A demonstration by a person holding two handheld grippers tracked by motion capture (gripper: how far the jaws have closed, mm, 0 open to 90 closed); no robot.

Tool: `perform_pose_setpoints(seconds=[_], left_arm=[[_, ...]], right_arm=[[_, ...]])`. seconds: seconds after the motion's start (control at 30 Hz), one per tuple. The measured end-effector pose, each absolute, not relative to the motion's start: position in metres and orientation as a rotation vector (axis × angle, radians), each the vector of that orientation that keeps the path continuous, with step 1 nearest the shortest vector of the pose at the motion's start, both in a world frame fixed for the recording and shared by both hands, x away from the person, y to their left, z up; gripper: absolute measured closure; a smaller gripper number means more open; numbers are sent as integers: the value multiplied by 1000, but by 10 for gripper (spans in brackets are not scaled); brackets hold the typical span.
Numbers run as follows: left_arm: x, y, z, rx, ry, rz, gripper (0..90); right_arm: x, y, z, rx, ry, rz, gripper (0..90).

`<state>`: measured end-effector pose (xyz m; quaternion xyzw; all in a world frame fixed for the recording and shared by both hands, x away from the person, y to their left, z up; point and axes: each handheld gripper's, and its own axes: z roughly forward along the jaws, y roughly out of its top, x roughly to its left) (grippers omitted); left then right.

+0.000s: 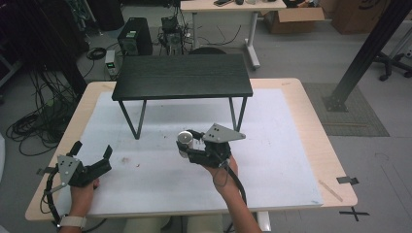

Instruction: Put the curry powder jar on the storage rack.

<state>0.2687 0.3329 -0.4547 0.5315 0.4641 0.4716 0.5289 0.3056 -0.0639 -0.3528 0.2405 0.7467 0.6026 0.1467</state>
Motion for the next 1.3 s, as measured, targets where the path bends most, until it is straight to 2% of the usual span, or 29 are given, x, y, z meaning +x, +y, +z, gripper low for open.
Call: perform_pose_setpoints(seconds=[0.23, 1.3], left_arm=[[269, 333, -455, 1268, 1110, 1125, 2], [268, 333, -455, 1267, 1106, 1127, 2]], right_arm=[[304, -62, -326, 652, 2159, 1761, 488], [313, -54, -243, 521, 2209, 1812, 487]])
